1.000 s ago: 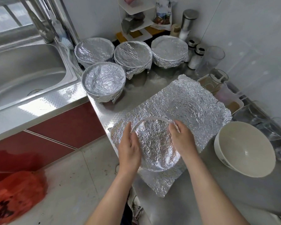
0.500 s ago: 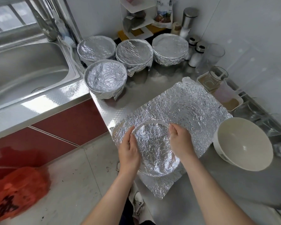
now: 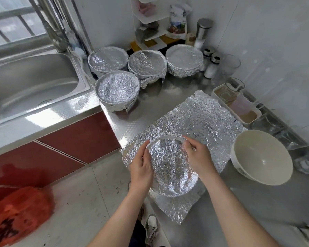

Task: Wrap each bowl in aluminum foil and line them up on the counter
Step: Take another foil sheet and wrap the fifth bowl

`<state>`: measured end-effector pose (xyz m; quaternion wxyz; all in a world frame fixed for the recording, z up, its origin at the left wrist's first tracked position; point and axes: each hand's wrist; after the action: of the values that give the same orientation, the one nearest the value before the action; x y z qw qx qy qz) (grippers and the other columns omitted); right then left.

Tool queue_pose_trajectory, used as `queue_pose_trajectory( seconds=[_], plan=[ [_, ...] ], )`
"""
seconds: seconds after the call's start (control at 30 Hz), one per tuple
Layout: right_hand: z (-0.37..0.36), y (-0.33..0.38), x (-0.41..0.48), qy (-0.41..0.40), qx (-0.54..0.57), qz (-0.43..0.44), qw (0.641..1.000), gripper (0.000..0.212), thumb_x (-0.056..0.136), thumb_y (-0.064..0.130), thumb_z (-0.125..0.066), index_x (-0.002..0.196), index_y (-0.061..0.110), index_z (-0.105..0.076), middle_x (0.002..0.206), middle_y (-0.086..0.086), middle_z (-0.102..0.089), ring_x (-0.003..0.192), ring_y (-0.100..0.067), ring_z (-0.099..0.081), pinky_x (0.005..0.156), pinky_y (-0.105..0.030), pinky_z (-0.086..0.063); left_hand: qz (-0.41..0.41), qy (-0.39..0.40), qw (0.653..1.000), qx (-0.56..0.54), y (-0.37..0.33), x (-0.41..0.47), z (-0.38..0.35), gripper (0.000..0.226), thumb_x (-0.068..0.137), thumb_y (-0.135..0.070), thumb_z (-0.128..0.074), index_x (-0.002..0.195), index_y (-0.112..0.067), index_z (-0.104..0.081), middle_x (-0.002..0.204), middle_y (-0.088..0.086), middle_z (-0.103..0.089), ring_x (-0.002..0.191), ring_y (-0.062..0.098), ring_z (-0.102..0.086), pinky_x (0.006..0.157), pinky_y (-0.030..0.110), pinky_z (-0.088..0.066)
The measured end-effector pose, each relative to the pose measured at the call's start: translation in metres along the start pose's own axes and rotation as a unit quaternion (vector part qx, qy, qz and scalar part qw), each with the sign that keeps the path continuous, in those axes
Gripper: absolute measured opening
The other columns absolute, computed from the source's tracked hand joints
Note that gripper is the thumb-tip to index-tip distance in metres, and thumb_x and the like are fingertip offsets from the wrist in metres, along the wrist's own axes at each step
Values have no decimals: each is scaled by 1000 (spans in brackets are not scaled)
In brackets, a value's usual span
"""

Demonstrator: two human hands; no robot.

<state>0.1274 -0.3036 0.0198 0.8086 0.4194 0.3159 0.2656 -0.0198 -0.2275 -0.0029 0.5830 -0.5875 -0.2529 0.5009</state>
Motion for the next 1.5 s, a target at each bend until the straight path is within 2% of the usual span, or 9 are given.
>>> queue_pose_trajectory(
  seconds=[0.13,0.27,0.37,0.47,0.67,0.8,0.9,1.23,1.5],
  plan=[
    [-1,-5,2,13,-6,-15,1000,34,102,22,-43,133,14,-53,84,-5,-62,65,-18,-56,56,-25,-50,7,0,1000,0,8,0,-1,35,104,-28,-39,137,-28,-51,122,34,-53,111,50,-53,94,60,-43],
    [9,5,14,65,7,-22,998,37,101,27,-44,135,13,-52,83,2,-57,69,-17,-57,63,-27,-47,12,-1,1000,-4,9,1,0,37,105,-24,-39,141,-23,-50,71,-12,-63,56,3,-49,56,15,-41],
    [12,15,28,124,-31,-20,992,41,102,32,-41,141,19,-46,123,-2,-59,115,-23,-56,96,-37,-43,24,4,1000,-19,4,0,-2,38,105,-28,-39,141,-27,-48,124,10,-64,116,33,-57,101,44,-47],
    [4,13,30,138,-50,-14,989,28,102,30,-40,114,17,-62,72,1,-50,61,-12,-46,60,-27,-39,30,6,999,-16,5,2,-3,37,105,-29,-38,140,-27,-50,127,31,-53,116,48,-49,98,59,-40],
    [-2,3,26,103,-54,-14,993,28,102,29,-40,99,11,-61,64,2,-41,51,-8,-32,45,-21,-26,14,5,1000,25,11,4,-1,36,105,-25,-37,139,-22,-51,61,-3,-44,47,-1,-37,51,25,-40],
    [5,7,20,123,-22,-20,992,32,103,31,-37,122,17,-58,88,2,-55,72,-7,-47,66,-23,-39,-2,44,998,48,5,3,5,43,104,-30,-41,147,-26,-41,112,-10,-65,94,4,-60,83,22,-49],
    [14,4,13,112,-10,-17,993,43,103,33,-36,144,21,-41,128,13,-43,117,-4,-38,96,-27,-30,-36,62,992,103,5,0,13,57,100,-33,-50,152,-29,-28,151,-6,-39,136,9,-40,110,37,-39],
    [-1,-10,1,49,-26,-22,998,33,103,28,-36,127,14,-53,76,-3,-49,54,-8,-36,47,-19,-32,64,72,995,7,5,-10,12,45,100,-29,-51,143,-39,-39,145,8,-48,131,36,-44,107,50,-38],
    [10,5,11,-136,151,-98,974,37,104,27,-36,72,13,-47,59,-1,-35,48,-13,-30,45,-25,-28,5,39,995,-94,-44,3,20,52,97,-36,-52,147,-34,-37,147,-16,-40,133,1,-38,104,24,-31]
  ],
)
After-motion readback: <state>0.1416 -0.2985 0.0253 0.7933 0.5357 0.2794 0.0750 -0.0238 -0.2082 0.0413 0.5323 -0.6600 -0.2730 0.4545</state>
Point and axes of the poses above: each hand's wrist, its own x-axis towards the middle knuckle, its own z-axis out of the back of the hand, y = z × x
